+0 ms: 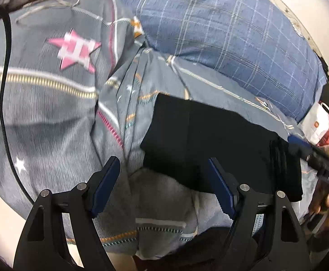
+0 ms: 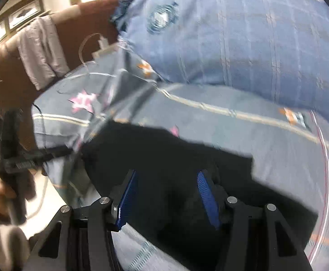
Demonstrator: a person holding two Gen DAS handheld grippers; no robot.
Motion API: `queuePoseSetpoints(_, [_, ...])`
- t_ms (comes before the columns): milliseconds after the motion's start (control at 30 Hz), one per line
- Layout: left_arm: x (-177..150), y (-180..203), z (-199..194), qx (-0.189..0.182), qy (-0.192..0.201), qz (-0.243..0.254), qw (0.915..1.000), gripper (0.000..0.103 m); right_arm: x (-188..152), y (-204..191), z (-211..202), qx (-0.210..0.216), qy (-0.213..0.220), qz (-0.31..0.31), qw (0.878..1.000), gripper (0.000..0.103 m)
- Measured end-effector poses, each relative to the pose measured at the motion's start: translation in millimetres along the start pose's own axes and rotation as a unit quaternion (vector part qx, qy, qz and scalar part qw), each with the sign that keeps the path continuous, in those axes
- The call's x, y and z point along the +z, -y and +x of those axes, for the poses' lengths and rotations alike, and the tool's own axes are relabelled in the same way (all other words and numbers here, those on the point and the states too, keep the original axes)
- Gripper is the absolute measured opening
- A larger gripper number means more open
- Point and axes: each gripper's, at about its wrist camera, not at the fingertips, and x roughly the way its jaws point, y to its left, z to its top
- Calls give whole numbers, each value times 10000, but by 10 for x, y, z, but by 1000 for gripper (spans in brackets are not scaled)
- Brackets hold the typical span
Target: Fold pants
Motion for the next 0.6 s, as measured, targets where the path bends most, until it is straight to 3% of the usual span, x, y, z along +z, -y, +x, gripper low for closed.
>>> queuePoseSetpoints(200, [5,-90,178,-112,-189,-371,9991,79,359,-325,579,215,-486,-671,9963,54])
queuePoseSetpoints(400, [51,-66,384,-526,-418,-330,9972,79,625,-661,1238,333,-1032,-1562,9818,56])
queuePoseSetpoints(500, [84,-62,413,-623,-295,-320,9971,84,706,-751,1550,429,-1279,-1888,9727,57])
queuePoseSetpoints(600, [113,-84,443,-705,-181,-426,9964,87,734,-734,1824,741,-1513,-1752,9700,59])
